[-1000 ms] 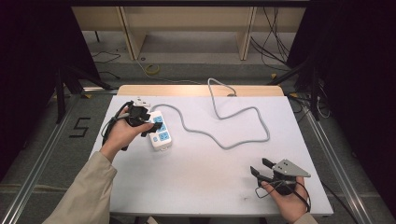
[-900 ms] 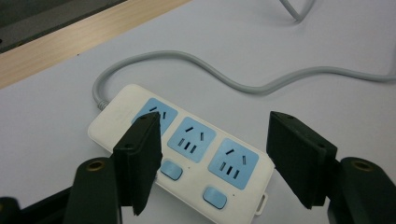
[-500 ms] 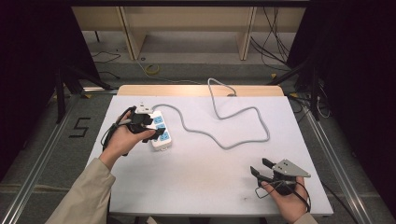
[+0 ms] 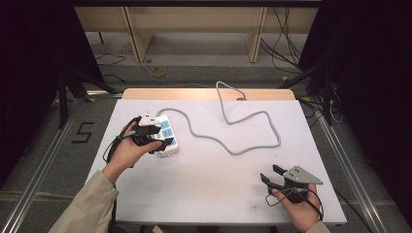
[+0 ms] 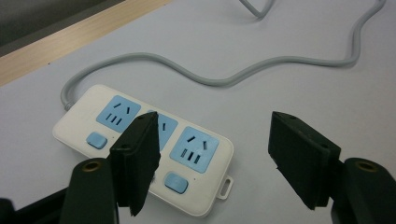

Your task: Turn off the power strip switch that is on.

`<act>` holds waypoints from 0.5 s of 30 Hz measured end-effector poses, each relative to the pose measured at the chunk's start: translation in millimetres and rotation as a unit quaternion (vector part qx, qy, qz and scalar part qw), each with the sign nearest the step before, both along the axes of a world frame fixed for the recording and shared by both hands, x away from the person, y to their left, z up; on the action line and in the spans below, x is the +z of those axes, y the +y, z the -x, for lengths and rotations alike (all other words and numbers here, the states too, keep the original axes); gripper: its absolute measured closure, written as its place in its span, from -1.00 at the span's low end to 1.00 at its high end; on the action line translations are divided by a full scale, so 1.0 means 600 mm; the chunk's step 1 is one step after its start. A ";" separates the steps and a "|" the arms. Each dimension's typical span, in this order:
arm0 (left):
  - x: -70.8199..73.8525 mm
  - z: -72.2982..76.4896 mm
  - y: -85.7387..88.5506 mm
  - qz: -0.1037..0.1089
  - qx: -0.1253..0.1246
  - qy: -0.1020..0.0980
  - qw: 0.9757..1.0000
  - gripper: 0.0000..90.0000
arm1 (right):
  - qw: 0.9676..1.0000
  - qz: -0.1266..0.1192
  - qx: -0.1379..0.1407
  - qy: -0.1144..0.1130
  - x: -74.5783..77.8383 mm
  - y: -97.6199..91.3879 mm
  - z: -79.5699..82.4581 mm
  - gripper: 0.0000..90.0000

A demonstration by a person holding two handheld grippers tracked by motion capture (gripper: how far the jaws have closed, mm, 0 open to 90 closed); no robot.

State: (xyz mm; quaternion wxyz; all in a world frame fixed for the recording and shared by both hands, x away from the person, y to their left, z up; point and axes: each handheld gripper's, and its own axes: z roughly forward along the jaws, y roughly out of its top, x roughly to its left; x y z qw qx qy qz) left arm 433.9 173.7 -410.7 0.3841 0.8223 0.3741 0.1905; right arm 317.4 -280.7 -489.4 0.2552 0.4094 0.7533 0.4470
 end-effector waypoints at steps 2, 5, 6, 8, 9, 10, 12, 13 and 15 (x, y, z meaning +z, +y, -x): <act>-0.002 0.005 0.000 0.001 -0.002 -0.004 1.000 -0.25 | 1.000 0.000 0.000 0.000 0.000 0.000 0.000 -0.07; -0.004 0.011 -0.001 0.005 -0.003 -0.011 1.000 -0.25 | 1.000 0.001 0.000 0.000 0.000 0.000 0.000 -0.07; -0.004 0.014 -0.001 0.008 -0.002 -0.013 1.000 -0.25 | 1.000 0.001 0.000 0.000 0.000 0.000 0.000 -0.07; -0.006 0.018 0.000 0.009 -0.003 -0.015 1.000 -0.26 | 1.000 0.001 0.000 0.000 0.000 0.000 0.000 -0.07; -0.007 0.020 0.000 0.011 -0.001 -0.016 1.000 -0.26 | 1.000 0.002 0.000 0.000 0.000 0.000 0.000 -0.07; -0.008 0.022 0.001 0.010 -0.001 -0.017 1.000 -0.27 | 1.000 0.002 0.000 -0.001 0.000 0.000 0.000 -0.07; -0.011 0.025 0.003 0.012 0.000 -0.017 1.000 -0.28 | 1.000 0.002 0.000 0.000 0.000 0.001 0.000 -0.07; -0.012 0.027 0.003 0.013 0.001 -0.019 1.000 -0.28 | 1.000 0.002 0.000 0.000 0.000 0.001 0.000 -0.07; -0.016 0.030 0.004 0.014 0.002 -0.020 1.000 -0.28 | 1.000 0.002 0.001 -0.001 0.000 0.001 0.000 -0.07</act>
